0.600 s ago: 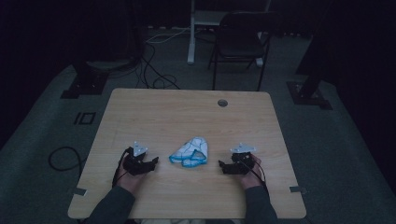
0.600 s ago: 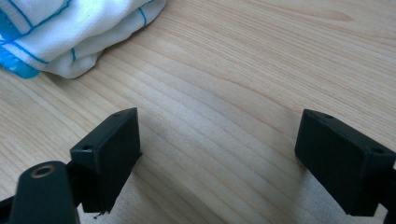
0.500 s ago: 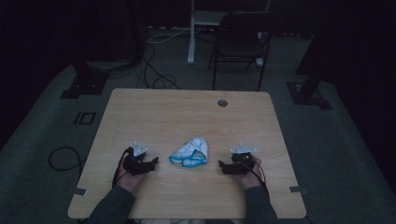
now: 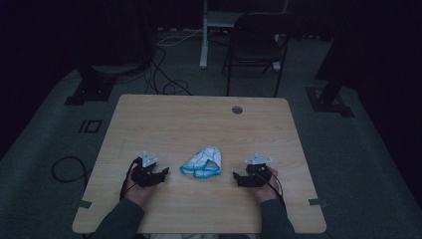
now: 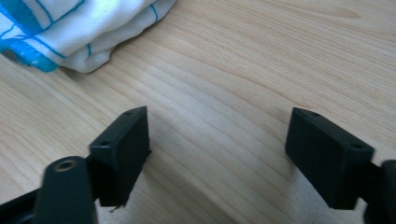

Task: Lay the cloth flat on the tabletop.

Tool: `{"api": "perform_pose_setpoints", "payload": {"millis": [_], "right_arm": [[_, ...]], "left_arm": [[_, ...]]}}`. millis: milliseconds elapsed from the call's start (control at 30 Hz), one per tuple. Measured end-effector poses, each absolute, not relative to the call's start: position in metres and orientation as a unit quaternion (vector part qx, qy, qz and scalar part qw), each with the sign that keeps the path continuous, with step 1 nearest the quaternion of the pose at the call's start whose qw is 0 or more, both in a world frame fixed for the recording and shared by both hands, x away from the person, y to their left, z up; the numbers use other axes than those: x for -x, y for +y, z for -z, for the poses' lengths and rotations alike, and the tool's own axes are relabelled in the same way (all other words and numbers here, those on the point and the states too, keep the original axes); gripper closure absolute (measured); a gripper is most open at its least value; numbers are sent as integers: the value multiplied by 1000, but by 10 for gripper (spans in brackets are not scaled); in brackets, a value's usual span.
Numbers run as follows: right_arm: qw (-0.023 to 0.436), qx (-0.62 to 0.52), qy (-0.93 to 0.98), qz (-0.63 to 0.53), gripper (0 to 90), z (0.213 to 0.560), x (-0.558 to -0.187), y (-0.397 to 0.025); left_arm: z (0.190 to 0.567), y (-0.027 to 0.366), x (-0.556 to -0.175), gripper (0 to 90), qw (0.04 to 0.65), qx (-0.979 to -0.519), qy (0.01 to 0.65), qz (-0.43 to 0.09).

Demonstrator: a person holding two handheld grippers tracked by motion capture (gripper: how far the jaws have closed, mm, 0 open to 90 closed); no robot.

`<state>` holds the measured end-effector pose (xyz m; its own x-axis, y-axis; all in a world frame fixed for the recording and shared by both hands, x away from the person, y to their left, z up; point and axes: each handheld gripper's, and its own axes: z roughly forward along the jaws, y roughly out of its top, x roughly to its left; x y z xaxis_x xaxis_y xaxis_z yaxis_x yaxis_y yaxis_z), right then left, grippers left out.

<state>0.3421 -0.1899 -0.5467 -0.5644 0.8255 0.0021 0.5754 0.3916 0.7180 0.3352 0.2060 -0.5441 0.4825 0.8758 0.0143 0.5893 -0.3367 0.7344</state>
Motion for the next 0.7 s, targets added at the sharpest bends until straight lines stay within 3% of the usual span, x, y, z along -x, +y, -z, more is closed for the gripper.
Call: {"api": "perform_pose_setpoints", "payload": {"millis": [167, 700], "right_arm": [[181, -434, 813, -344, 385, 544, -340, -189], [199, -410, 809, -372, 581, 531, -326, -183]], "left_arm": [[544, 205, -334, 435, 343, -791, 461, -209], [525, 196, -329, 512, 356, -798, 436, -214]]}}
